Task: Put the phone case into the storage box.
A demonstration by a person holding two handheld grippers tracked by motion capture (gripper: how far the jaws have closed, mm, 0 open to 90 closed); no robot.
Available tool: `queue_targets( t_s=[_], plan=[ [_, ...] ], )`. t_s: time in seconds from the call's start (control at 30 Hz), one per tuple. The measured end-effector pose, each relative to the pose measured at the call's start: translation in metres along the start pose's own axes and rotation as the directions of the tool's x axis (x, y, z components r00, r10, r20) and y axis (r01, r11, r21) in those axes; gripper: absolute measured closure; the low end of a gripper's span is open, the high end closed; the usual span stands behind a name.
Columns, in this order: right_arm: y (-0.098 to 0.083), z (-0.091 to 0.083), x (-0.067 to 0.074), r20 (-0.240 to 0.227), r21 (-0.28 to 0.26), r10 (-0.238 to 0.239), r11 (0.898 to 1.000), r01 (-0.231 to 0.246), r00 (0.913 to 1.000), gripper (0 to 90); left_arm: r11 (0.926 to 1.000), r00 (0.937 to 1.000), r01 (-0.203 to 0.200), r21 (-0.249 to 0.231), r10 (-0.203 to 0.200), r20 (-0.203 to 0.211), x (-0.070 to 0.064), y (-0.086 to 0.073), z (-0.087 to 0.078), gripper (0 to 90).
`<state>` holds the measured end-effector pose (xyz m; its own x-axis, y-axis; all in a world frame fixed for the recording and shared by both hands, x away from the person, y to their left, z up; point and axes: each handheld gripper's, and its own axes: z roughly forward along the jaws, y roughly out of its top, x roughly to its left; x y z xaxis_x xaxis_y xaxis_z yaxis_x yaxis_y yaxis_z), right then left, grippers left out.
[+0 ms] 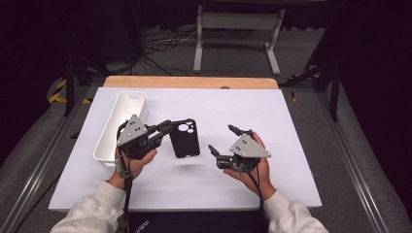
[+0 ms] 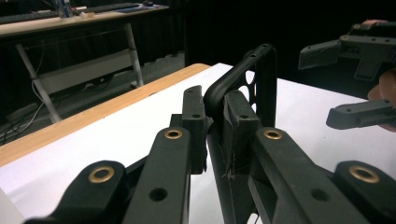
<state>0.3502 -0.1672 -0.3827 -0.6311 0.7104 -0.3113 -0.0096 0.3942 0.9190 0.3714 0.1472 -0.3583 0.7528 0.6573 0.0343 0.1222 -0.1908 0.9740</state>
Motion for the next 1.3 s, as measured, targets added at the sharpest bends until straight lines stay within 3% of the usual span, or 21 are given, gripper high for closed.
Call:
queue_targets(
  t_s=[1.0,1.3],
  plan=[
    [-0.029,-0.030,-0.013,0.044,0.044,-0.022,0.999,0.020,0.9988,16.3,0.9997,0.9997,-0.023,0.001,0.023,-0.008,0.004,0.002,-0.004,81.2],
    [-0.037,-0.036,-0.013,0.037,0.060,-0.023,0.998,0.021,0.9991,16.3,0.9995,0.9995,-0.031,0.010,0.031,-0.008,0.006,0.003,-0.006,81.3]
  ],
)
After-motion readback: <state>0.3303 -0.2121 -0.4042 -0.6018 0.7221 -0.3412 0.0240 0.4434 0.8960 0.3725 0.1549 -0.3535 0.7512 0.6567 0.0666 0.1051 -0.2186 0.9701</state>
